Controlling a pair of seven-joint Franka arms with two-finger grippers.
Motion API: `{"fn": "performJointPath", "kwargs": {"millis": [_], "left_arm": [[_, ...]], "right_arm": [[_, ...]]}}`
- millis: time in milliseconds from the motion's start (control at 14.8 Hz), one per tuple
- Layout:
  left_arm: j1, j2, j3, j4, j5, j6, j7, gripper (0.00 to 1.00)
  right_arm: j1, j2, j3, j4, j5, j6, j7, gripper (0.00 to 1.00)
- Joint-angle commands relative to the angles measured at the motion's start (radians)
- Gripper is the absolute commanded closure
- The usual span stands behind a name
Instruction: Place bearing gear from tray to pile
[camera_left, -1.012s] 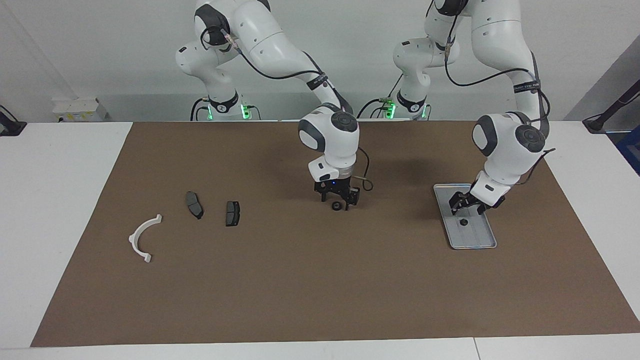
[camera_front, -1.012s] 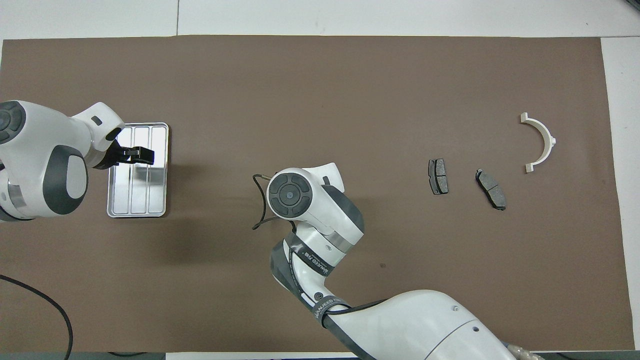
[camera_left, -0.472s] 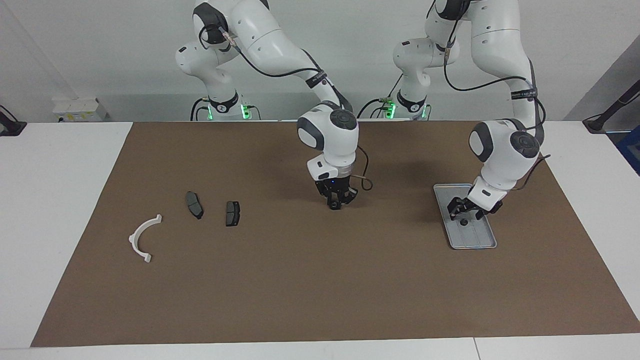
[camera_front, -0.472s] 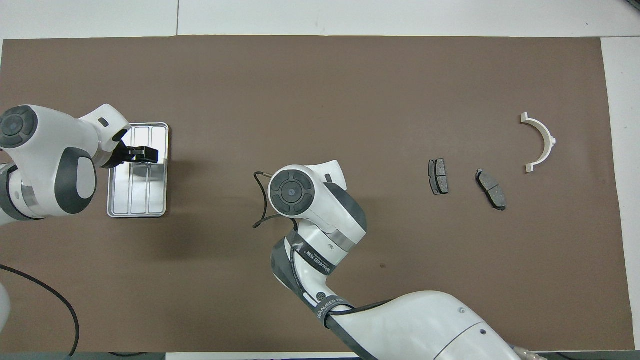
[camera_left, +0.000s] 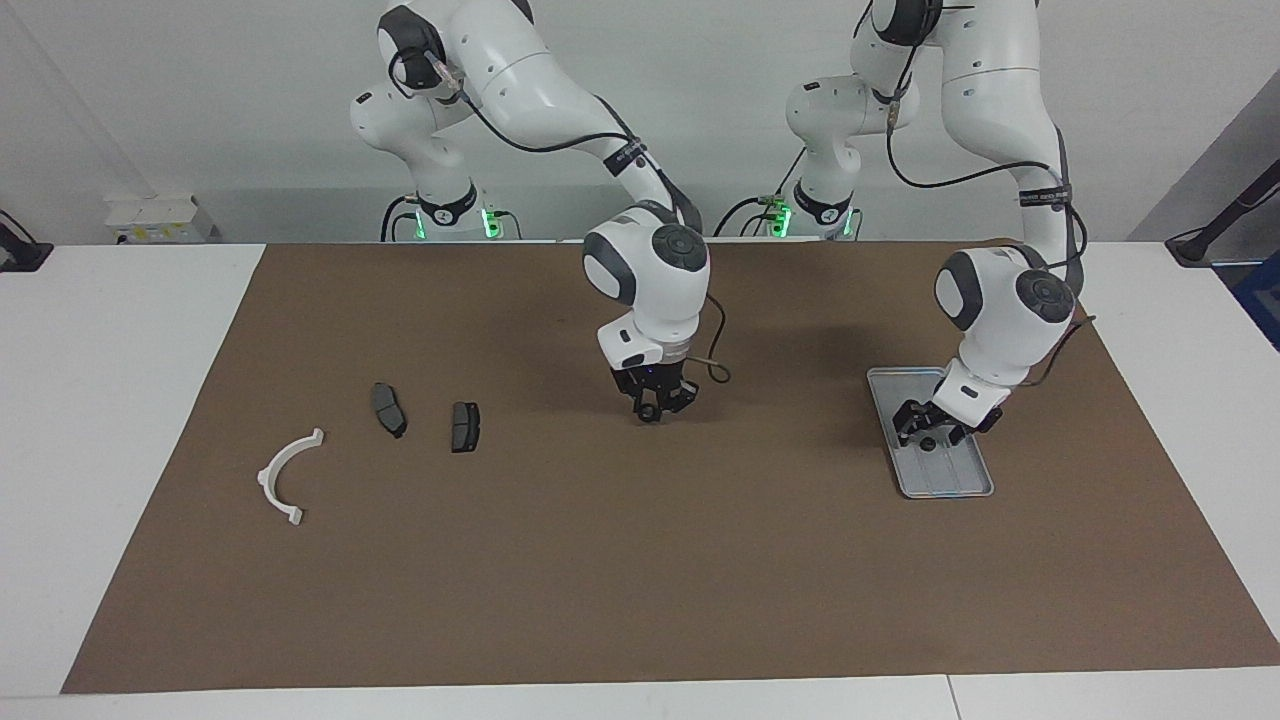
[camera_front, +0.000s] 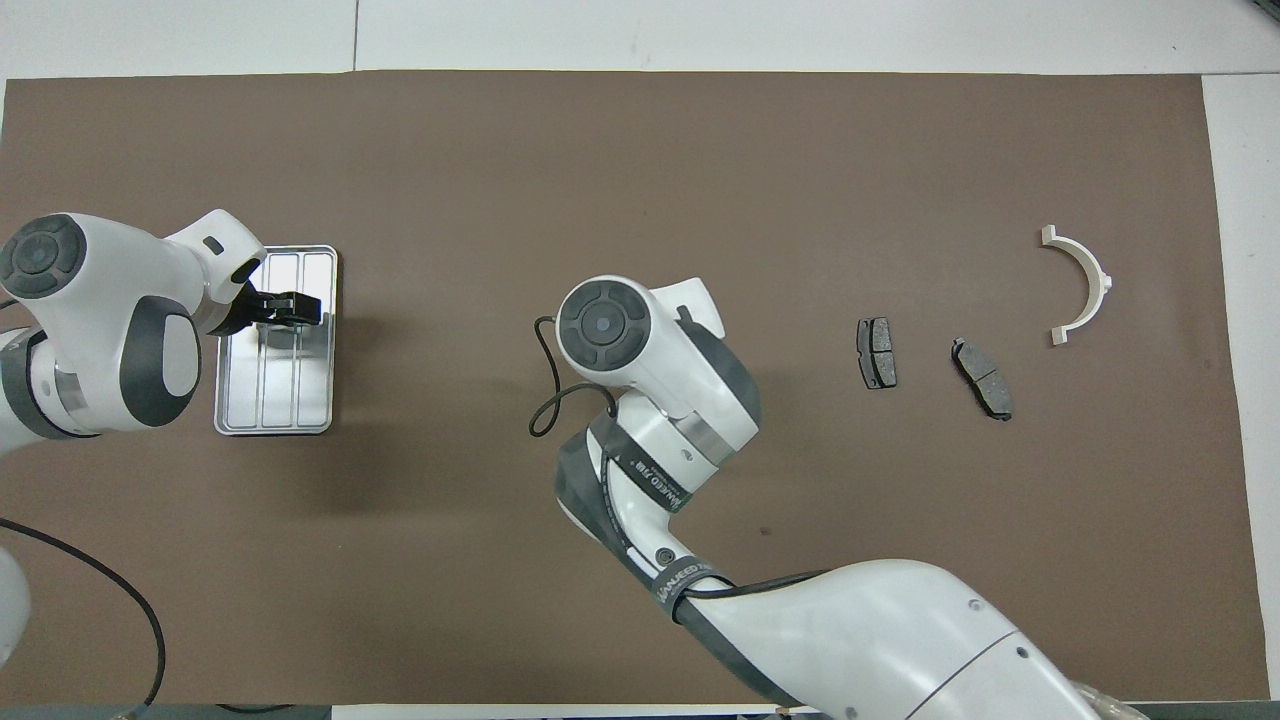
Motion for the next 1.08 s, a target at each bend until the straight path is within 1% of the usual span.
{"fn": "performJointPath", "kwargs": {"millis": [0,67,135,270,405,540,674,742,809,877,1012], "left_arm": [[0.003,-0.002,0.002,-0.014,0.017,0.024,0.01,0.51],[0.003,-0.002,0.002,-0.014,0.017,0.024,0.01,0.79],[0.003,0.0,0.001,-0.014,0.017,0.024,0.008,1.0],[-0.001,-0.002,0.001,-0.011,0.017,0.021,0.002,1.0],[-0.004,0.0,0.001,0.032,0.017,-0.025,0.005,1.0],[-0.014,-0.011,0.001,0.142,0.017,-0.191,0.004,1.0],[-0.021,-0.034,-0.012,0.312,0.011,-0.424,-0.014,1.0],[-0.059,-0.049,-0.015,0.375,0.011,-0.516,-0.072,1.0],[-0.105,-0.074,-0.015,0.411,0.011,-0.575,-0.167,1.0],[-0.16,-0.097,-0.016,0.417,0.011,-0.604,-0.264,1.0],[-0.313,-0.118,-0.018,0.399,0.017,-0.617,-0.48,1.0]], "right_arm": [[-0.132,-0.093,0.013,0.057,0.033,-0.167,-0.302,1.0],[-0.184,-0.121,0.012,0.066,0.056,-0.212,-0.435,1.0],[-0.236,-0.136,0.012,0.071,0.061,-0.239,-0.556,1.0],[-0.337,-0.15,0.012,0.068,0.062,-0.25,-0.759,1.0],[-0.434,-0.147,0.012,0.041,0.064,-0.205,-0.934,1.0],[-0.509,-0.14,0.012,-0.018,0.064,-0.113,-1.043,1.0],[-0.546,-0.123,0.012,-0.088,0.064,0.025,-1.085,1.0],[-0.56,-0.103,0.012,-0.099,0.062,0.065,-1.088,1.0],[-0.569,-0.075,0.012,-0.095,0.061,0.091,-1.09,1.0],[-0.579,-0.049,0.012,-0.093,0.061,0.13,-1.102,1.0],[-0.602,0.0,0.012,-0.092,0.061,0.209,-1.155,1.0]]}}
